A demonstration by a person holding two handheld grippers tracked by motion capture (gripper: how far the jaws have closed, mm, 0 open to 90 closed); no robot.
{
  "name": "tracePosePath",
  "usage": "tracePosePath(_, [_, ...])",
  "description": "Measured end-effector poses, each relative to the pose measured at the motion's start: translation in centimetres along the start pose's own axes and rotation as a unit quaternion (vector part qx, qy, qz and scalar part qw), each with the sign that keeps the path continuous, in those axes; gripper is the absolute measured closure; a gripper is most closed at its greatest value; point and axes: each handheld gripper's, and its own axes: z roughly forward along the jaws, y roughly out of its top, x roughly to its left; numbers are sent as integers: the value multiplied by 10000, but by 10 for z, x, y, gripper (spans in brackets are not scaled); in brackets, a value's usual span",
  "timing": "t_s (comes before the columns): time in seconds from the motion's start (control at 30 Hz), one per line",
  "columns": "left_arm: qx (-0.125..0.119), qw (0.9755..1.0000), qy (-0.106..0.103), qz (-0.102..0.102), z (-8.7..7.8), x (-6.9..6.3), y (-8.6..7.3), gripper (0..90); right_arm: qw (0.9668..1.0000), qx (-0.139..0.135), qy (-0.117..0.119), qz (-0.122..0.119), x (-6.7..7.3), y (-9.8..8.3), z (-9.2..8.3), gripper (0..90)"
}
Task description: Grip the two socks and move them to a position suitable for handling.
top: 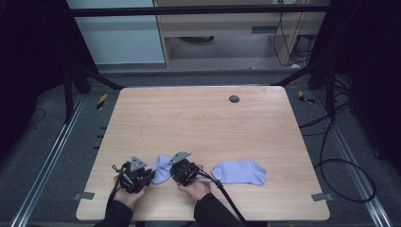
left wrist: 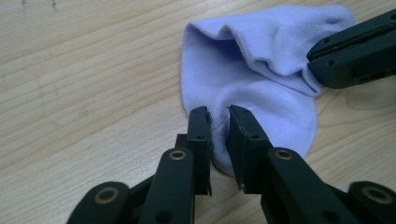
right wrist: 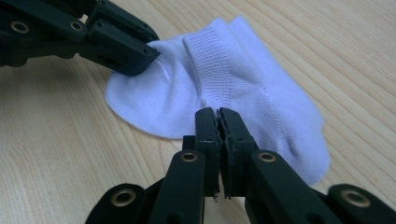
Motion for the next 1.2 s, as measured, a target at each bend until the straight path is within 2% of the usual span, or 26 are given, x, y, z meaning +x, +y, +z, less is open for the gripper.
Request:
tracePosePath(0.1, [20, 10000, -44, 14, 0, 0, 0, 814, 9999, -69, 70, 95, -2, 1, -4, 886])
tracePosePath(0.23, [20, 10000, -67, 37, 0, 0, 1, 835, 9990, -364, 117, 250, -7, 6, -15, 888])
tracePosePath(0.37, [27, 10000, -83, 38, 0, 0, 1, 842, 9965, -678, -27, 483, -17, 10, -25, 888])
tracePosePath(0.5, [28, 9999, -89, 46, 0, 0, 1, 844, 9925, -915, -251, 768, -29, 14, -29, 888])
tracePosePath(0.7, [28, 9999, -80, 70, 0, 0, 1, 843, 9894, -906, -545, 1000, -44, 21, -19, 885])
tracePosePath(0.83, [30, 9999, -88, 67, 0, 0, 1, 842, 9887, -838, -750, 992, -51, 23, -10, 876])
tracePosePath(0.9, [22, 10000, -68, 60, 0, 0, 1, 836, 9877, -859, -864, 982, -54, 24, -8, 844])
tracePosePath(1.07, [-2, 10000, -54, 0, -1, 1, 1, 773, 9867, -888, -1067, 844, -59, 25, -16, 749])
tracePosePath(1.2, [-163, 9997, -99, -159, -9, 1, 1, 703, 9877, -831, -1083, 765, -64, 26, -19, 707])
